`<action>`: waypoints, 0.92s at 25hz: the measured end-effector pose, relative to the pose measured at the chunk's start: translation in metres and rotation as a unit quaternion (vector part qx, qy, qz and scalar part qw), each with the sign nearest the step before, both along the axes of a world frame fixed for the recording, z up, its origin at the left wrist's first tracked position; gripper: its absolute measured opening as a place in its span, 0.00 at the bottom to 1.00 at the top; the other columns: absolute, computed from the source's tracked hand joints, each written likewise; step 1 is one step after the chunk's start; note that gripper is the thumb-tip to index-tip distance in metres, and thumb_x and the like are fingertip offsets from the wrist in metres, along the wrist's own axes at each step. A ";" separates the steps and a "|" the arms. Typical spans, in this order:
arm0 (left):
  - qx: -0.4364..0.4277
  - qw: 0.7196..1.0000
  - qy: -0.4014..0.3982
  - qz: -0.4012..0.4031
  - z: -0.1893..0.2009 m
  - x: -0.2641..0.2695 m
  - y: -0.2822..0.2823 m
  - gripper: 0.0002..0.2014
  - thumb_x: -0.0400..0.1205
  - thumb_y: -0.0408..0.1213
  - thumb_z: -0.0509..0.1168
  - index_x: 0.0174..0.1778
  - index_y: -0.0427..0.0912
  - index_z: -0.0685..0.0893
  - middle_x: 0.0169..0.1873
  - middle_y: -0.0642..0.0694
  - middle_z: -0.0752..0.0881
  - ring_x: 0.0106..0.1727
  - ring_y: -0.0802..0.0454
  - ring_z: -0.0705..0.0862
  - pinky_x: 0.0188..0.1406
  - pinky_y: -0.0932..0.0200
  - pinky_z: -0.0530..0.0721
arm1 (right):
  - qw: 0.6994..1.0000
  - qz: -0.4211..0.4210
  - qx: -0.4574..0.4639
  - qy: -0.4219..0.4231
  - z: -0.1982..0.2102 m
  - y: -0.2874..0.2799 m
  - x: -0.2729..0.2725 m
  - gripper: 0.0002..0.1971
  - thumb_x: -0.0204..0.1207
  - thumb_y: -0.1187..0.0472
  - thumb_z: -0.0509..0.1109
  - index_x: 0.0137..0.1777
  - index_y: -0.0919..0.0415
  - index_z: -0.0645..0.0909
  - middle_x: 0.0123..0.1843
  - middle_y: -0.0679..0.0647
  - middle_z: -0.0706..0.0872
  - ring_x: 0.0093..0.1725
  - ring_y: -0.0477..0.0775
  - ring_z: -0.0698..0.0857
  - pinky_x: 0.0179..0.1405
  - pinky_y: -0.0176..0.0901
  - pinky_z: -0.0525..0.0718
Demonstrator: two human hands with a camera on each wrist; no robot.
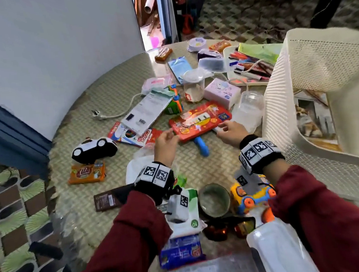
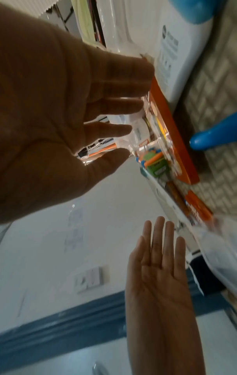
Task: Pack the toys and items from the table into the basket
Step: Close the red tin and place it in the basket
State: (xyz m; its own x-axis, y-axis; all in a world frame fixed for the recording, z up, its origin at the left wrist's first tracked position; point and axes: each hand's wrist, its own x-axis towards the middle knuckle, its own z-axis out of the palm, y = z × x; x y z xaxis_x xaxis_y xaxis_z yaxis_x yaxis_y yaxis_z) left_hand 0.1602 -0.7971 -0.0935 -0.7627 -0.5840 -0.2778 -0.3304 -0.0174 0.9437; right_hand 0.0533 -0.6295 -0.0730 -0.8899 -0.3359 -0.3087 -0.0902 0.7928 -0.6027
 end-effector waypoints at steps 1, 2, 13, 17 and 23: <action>0.005 1.000 -0.009 -0.003 -0.005 -0.012 0.000 0.18 0.82 0.28 0.64 0.69 0.32 0.76 0.60 0.41 0.81 0.58 0.53 0.77 0.56 0.66 0.72 | 1.000 -0.007 0.015 0.007 -0.004 -0.003 -0.013 0.19 0.79 0.61 0.64 0.68 0.66 0.77 0.67 0.64 0.81 0.67 0.62 0.77 0.61 0.42 0.72; 0.016 1.000 -0.026 -0.006 -0.015 -0.026 -0.002 0.19 0.82 0.28 0.64 0.69 0.33 0.76 0.59 0.41 0.81 0.58 0.52 0.78 0.55 0.65 0.74 | 1.000 -0.012 0.024 0.009 -0.009 -0.007 -0.027 0.19 0.78 0.60 0.65 0.68 0.66 0.76 0.68 0.65 0.80 0.68 0.63 0.77 0.62 0.43 0.72; 0.044 0.995 -0.091 0.009 -0.079 -0.074 -0.015 0.28 0.78 0.30 0.70 0.74 0.33 0.71 0.63 0.41 0.82 0.63 0.47 0.82 0.68 0.50 0.77 | 0.991 -0.017 0.112 0.071 -0.073 -0.027 -0.095 0.34 0.79 0.51 0.66 0.78 0.69 0.61 0.75 0.68 0.68 0.75 0.65 0.66 0.73 0.49 0.59; 0.117 0.988 -0.067 0.079 -0.073 -0.071 -0.016 0.28 0.77 0.21 0.67 0.74 0.35 0.68 0.64 0.35 0.81 0.64 0.41 0.81 0.69 0.40 0.77 | 0.994 -0.048 0.074 0.061 -0.069 -0.020 -0.091 0.30 0.74 0.51 0.73 0.73 0.61 0.70 0.70 0.69 0.68 0.70 0.68 0.69 0.72 0.48 0.63; 0.232 0.965 0.036 0.119 -0.037 -0.045 -0.016 0.24 0.77 0.15 0.59 0.64 0.43 0.68 0.60 0.38 0.82 0.56 0.44 0.82 0.49 0.44 0.84 | 0.990 -0.086 -0.063 0.095 -0.039 -0.003 -0.061 0.22 0.70 0.54 0.77 0.64 0.55 0.79 0.64 0.64 0.70 0.65 0.62 0.72 0.71 0.46 0.68</action>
State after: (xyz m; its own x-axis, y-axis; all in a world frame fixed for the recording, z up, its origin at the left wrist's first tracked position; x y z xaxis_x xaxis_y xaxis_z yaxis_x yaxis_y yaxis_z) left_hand 0.1151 -0.8129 -0.1303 -0.6501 -0.5706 -0.5018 -0.1987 -0.5097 0.8371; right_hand -0.0075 -0.6324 -0.1117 -0.9751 -0.1999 -0.0960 -0.0816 0.7260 -0.6828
